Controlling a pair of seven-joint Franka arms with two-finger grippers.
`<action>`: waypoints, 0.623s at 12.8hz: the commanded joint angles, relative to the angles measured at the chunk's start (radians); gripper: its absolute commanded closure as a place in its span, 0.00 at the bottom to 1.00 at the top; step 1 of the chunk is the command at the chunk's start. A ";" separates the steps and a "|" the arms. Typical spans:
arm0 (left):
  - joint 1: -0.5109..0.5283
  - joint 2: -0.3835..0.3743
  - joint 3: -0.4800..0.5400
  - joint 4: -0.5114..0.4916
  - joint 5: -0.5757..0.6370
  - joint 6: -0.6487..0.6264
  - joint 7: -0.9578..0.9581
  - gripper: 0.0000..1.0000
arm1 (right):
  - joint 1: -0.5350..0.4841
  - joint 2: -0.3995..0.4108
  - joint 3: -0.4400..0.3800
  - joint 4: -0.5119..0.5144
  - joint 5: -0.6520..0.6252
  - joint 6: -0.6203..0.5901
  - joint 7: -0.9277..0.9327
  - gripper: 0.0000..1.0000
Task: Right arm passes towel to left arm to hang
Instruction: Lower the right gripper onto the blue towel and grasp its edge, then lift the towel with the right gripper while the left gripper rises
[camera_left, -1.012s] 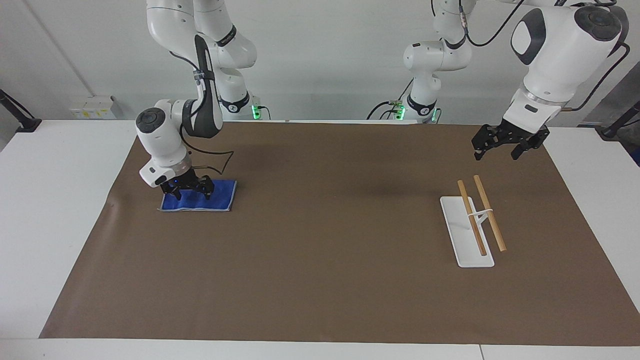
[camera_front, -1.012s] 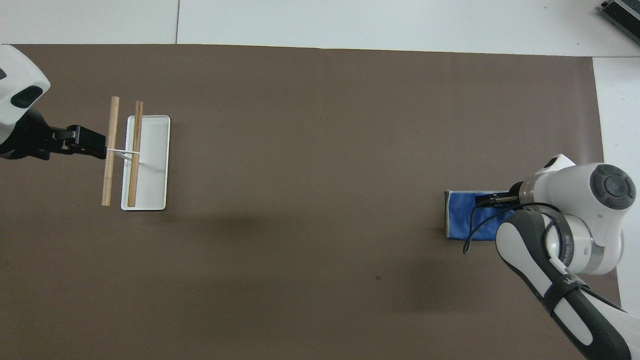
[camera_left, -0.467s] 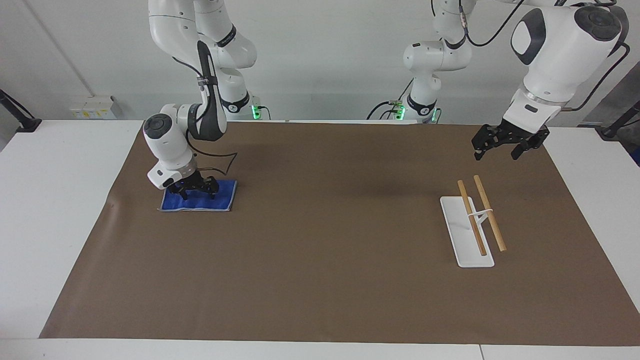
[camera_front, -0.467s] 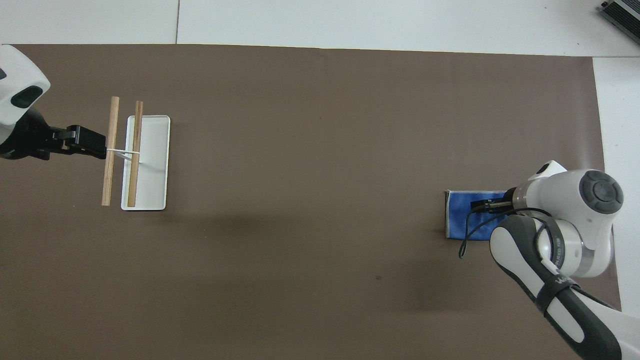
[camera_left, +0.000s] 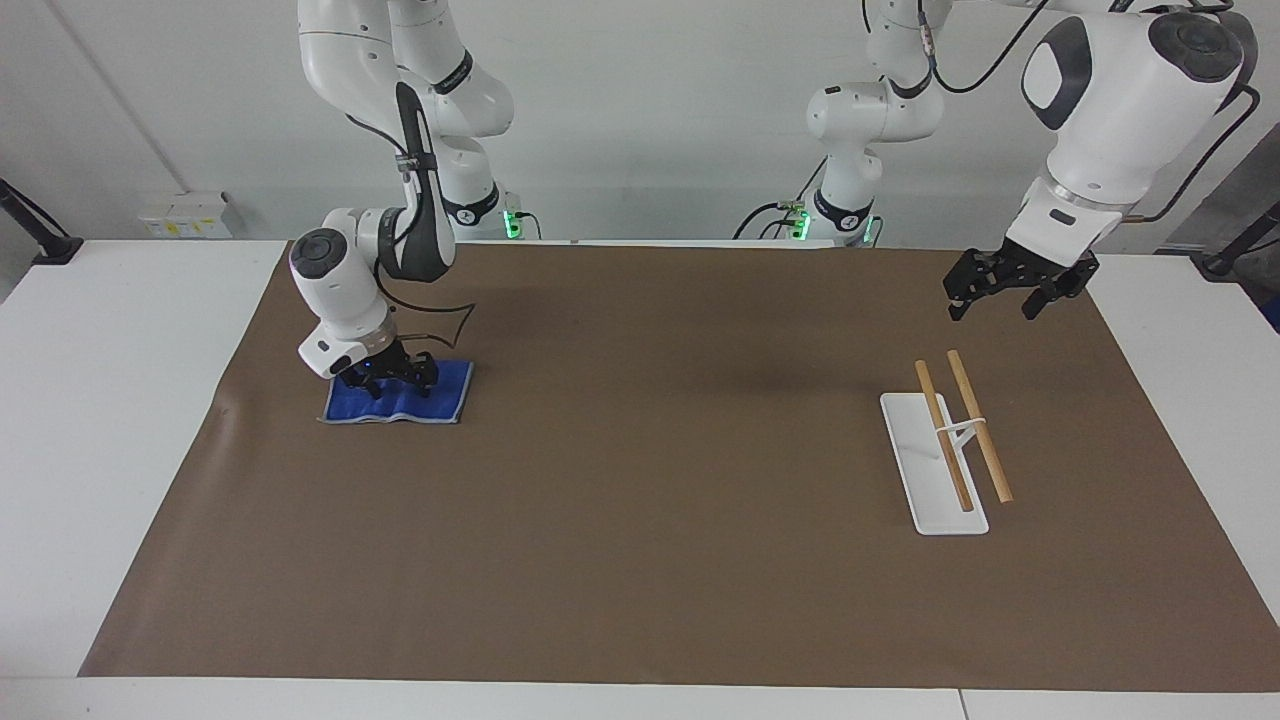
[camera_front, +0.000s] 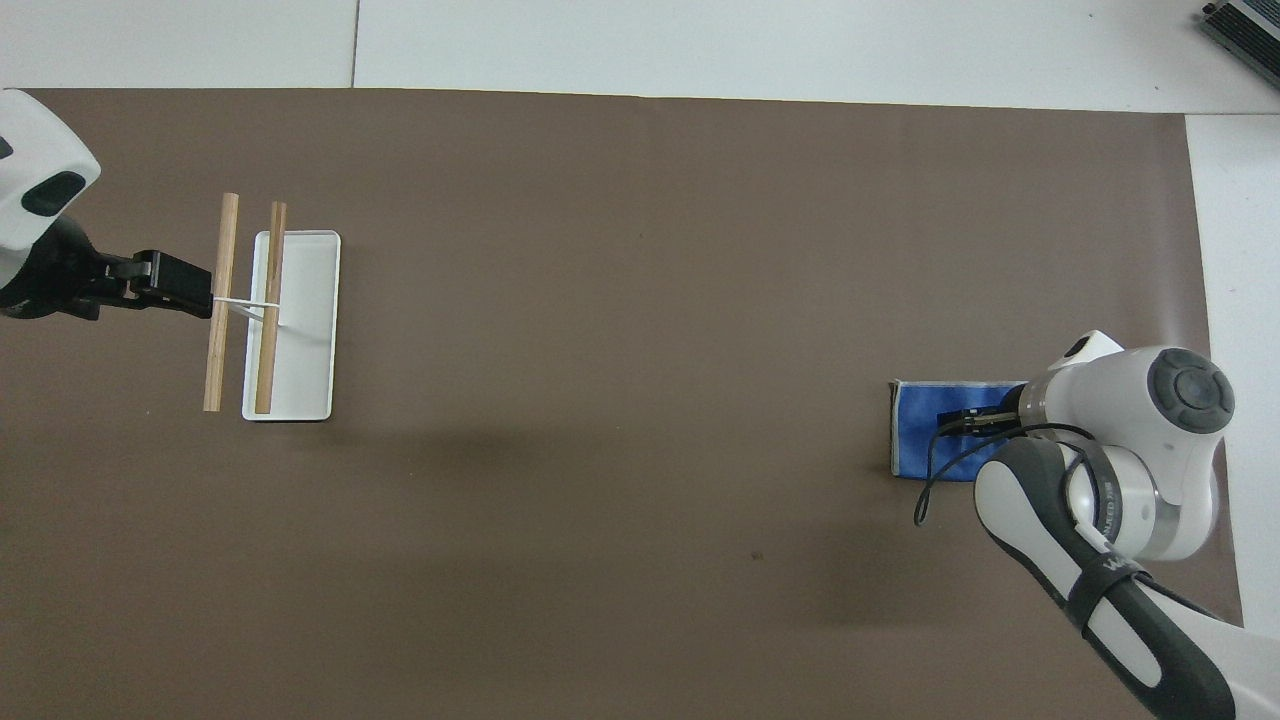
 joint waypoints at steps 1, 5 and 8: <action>0.012 -0.028 -0.009 -0.029 0.016 0.000 0.001 0.00 | -0.002 0.001 0.005 -0.019 0.003 0.025 -0.028 0.99; 0.012 -0.028 -0.009 -0.029 0.016 0.000 0.001 0.00 | -0.002 -0.012 0.011 -0.008 0.004 0.018 -0.010 1.00; 0.012 -0.028 -0.009 -0.029 0.016 0.000 0.001 0.00 | 0.045 -0.081 0.020 0.006 0.006 -0.014 0.108 1.00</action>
